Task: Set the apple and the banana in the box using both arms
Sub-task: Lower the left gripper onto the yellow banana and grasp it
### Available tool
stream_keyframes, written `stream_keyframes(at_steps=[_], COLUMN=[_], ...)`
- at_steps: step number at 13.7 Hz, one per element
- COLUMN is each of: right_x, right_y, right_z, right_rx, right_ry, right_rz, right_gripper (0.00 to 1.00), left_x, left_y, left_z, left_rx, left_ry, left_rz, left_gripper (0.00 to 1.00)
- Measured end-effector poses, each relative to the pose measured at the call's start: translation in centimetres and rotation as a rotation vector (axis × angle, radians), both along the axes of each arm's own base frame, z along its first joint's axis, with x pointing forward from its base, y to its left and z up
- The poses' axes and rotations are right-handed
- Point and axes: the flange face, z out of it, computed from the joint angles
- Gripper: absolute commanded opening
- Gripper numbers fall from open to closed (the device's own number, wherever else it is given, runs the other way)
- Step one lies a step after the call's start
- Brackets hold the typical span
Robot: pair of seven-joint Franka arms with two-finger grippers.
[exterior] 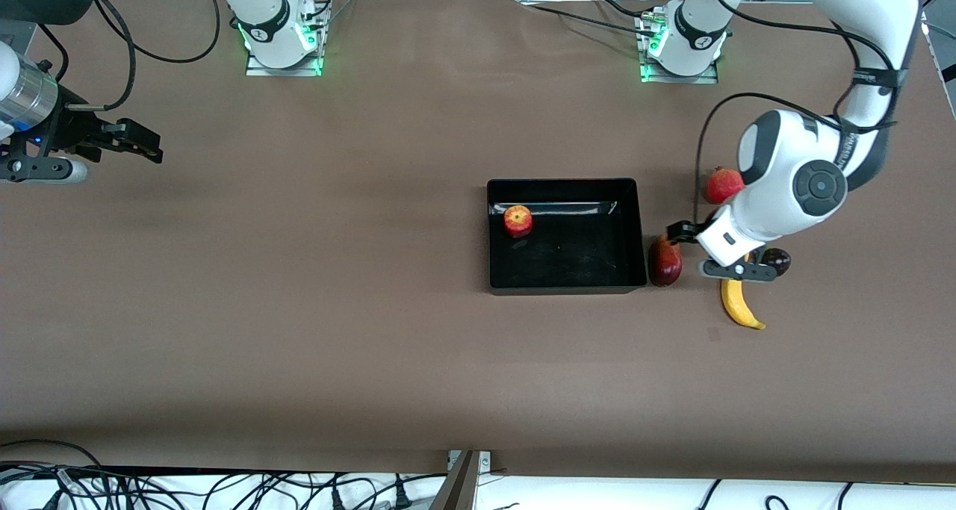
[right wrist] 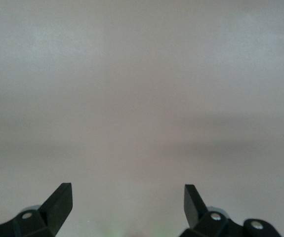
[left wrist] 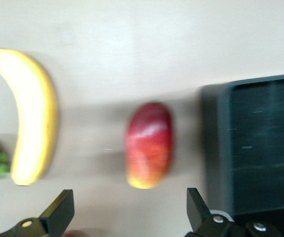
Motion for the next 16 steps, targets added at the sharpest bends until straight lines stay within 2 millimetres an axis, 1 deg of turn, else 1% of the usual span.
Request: stream_keyframes(at_steps=[1, 3, 6, 8, 10, 12, 13, 14, 15, 16], right_x=[0.0, 0.0, 0.0, 0.0, 0.0, 0.0, 0.0, 0.0, 0.0, 0.0], right_y=[0.0, 0.0, 0.1, 0.1, 0.1, 0.1, 0.1, 0.1, 0.1, 0.1], right_z=[0.0, 0.0, 0.0, 0.0, 0.0, 0.0, 0.0, 0.0, 0.0, 0.0], right_rx=[0.0, 0.0, 0.0, 0.0, 0.0, 0.0, 0.0, 0.0, 0.0, 0.0], right_ry=[0.0, 0.0, 0.0, 0.0, 0.0, 0.0, 0.0, 0.0, 0.0, -0.001], right_rz=[0.0, 0.0, 0.002, 0.002, 0.002, 0.002, 0.002, 0.002, 0.002, 0.002], right_gripper=[1.0, 1.0, 1.0, 1.0, 1.0, 1.0, 1.0, 1.0, 1.0, 1.0], left_x=[0.2, 0.8, 1.4, 1.5, 1.6, 1.7, 1.7, 1.6, 1.6, 1.6], left_y=[0.9, 2.4, 5.3, 6.8, 7.7, 7.8, 8.0, 8.3, 8.8, 9.0], left_z=[-0.7, -2.6, -6.7, -8.7, -9.7, -10.5, -11.0, -11.5, -11.8, -11.8], left_rx=[0.054, 0.099, 0.098, 0.088, 0.083, 0.076, 0.073, 0.07, 0.065, 0.063], left_ry=[-0.014, -0.038, -0.06, -0.071, -0.075, -0.092, -0.095, -0.091, -0.088, -0.086], left_rz=[-0.038, -0.064, -0.05, -0.065, -0.068, -0.077, -0.09, -0.1, -0.122, -0.15], left_gripper=[1.0, 1.0, 1.0, 1.0, 1.0, 1.0, 0.79, 0.34, 0.0, 0.0])
